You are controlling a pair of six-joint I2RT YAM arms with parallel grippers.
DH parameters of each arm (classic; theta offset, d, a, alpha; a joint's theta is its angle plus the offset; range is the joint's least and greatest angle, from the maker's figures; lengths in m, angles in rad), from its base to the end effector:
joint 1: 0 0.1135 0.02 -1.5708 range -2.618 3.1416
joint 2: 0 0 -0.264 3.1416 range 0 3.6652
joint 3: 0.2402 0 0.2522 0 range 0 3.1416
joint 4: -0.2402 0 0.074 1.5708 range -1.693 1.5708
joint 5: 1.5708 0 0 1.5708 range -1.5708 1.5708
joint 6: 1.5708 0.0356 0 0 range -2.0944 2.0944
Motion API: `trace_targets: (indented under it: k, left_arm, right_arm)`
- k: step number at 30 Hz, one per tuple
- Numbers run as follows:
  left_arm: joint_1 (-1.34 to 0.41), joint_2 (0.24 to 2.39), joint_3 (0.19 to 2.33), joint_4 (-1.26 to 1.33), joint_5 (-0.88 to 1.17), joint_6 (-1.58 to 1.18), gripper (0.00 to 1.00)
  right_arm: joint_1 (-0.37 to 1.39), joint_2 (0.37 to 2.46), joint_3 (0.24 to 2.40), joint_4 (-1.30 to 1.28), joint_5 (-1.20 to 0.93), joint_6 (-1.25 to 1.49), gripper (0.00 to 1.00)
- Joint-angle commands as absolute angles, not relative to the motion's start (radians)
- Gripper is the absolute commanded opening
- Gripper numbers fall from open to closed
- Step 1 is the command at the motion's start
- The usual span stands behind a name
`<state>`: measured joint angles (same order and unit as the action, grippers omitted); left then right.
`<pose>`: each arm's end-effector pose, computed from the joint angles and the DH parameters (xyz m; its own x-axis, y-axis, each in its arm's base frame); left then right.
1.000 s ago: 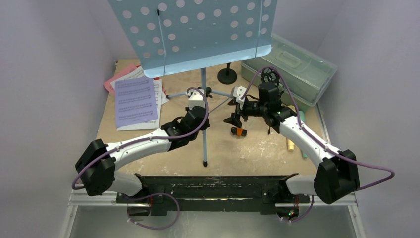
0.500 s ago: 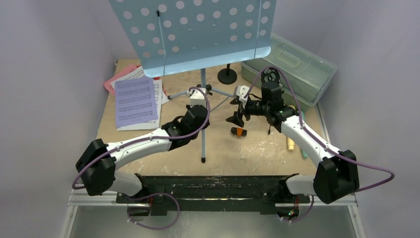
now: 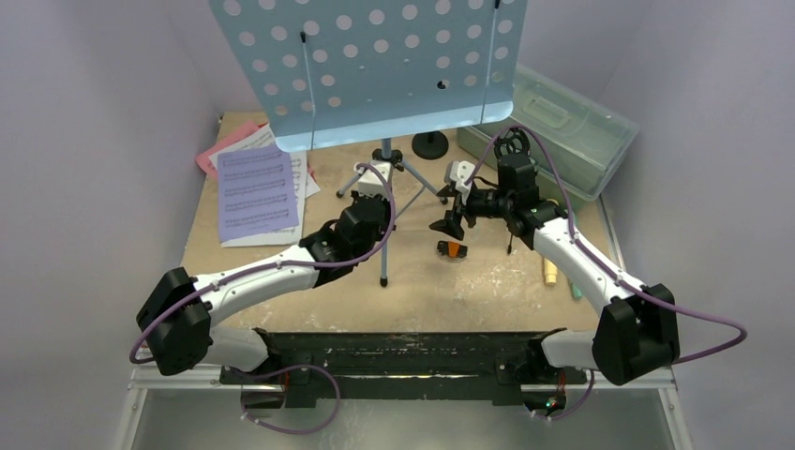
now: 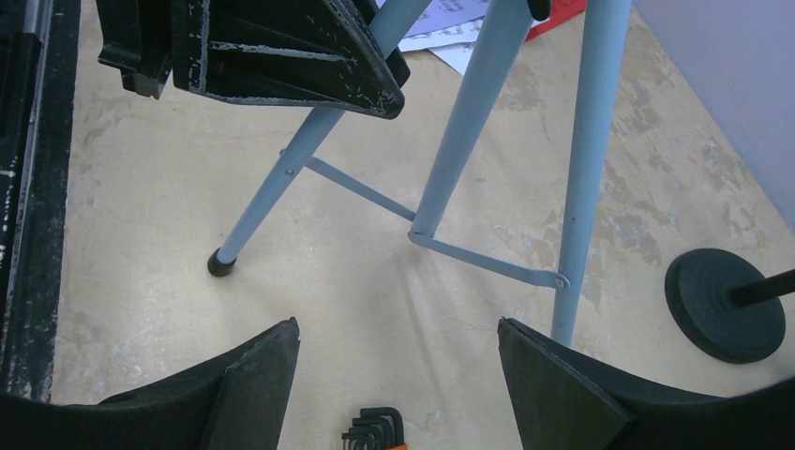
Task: Pack up the instrument practice props
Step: Close the music stand at the center of the board.
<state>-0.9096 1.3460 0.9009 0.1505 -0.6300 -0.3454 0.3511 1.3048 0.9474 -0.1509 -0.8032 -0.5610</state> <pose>0.2047 -0.2290 0.2897 -0.2665 -0.1030 -0.9583 0.2140 0.9631 -0.1630 0.2610 0.1229 0.2907 0.0541 -0.3736 -0.9260 -0.9451 0.2800 -0.1682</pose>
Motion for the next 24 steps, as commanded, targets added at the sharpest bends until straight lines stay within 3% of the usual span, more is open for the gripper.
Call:
trace_targets:
  k: [1, 15, 24]
  left_arm:
    - [-0.905, 1.280, 0.919, 0.348, -0.628, -0.279, 0.00]
    - [-0.904, 1.271, 0.904, 0.417, -0.612, -0.239, 0.00]
    - [-0.895, 1.259, 0.891, 0.473, -0.575, -0.226, 0.00]
  right_arm:
    - [0.340, 1.298, 0.959, -0.144, -0.841, -0.569, 0.81]
    - [0.331, 1.303, 0.985, -0.082, -0.878, -0.487, 0.81]
    - [0.331, 1.393, 0.987, 0.144, -0.822, -0.379, 0.83]
